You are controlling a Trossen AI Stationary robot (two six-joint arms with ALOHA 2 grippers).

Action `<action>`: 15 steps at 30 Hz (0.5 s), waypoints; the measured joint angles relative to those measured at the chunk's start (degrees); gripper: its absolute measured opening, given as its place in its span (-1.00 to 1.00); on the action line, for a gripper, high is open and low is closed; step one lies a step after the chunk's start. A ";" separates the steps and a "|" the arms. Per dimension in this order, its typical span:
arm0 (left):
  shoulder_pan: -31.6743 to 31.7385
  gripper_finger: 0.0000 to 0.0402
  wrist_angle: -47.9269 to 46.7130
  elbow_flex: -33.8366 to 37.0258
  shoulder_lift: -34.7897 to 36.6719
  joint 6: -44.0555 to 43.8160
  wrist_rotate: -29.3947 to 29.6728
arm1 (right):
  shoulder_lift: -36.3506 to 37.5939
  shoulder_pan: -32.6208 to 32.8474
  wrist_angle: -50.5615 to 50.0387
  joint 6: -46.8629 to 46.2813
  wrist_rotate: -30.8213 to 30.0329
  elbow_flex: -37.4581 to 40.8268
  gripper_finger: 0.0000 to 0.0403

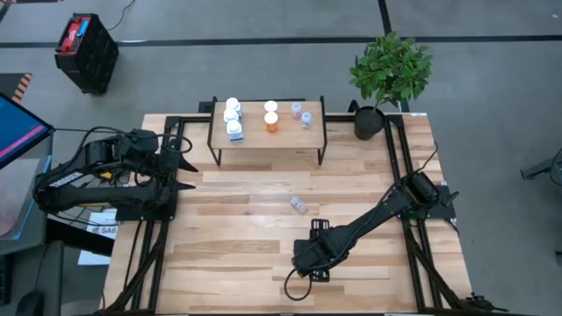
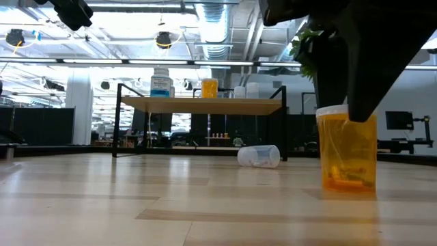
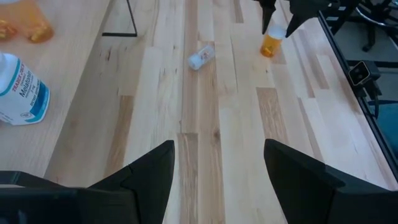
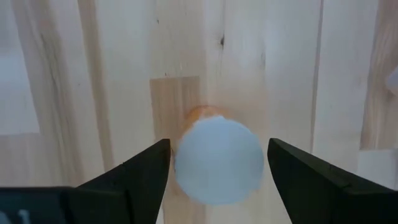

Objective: Pick and place medicine bottles onto shelf by color
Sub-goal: Put the orange pill bottle on the shelf aligned with the other orange pill bottles

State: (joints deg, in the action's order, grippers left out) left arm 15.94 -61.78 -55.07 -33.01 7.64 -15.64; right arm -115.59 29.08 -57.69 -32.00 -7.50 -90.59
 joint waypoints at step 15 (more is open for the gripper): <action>0.00 0.16 -0.02 -0.02 0.00 -0.07 0.00 | -0.03 -0.02 3.31 0.34 0.19 2.56 0.44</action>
State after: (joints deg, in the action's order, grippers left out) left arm 15.94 -61.80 -55.09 -33.01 7.57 -15.64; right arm -115.62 29.06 -54.38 -31.66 -7.31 -88.03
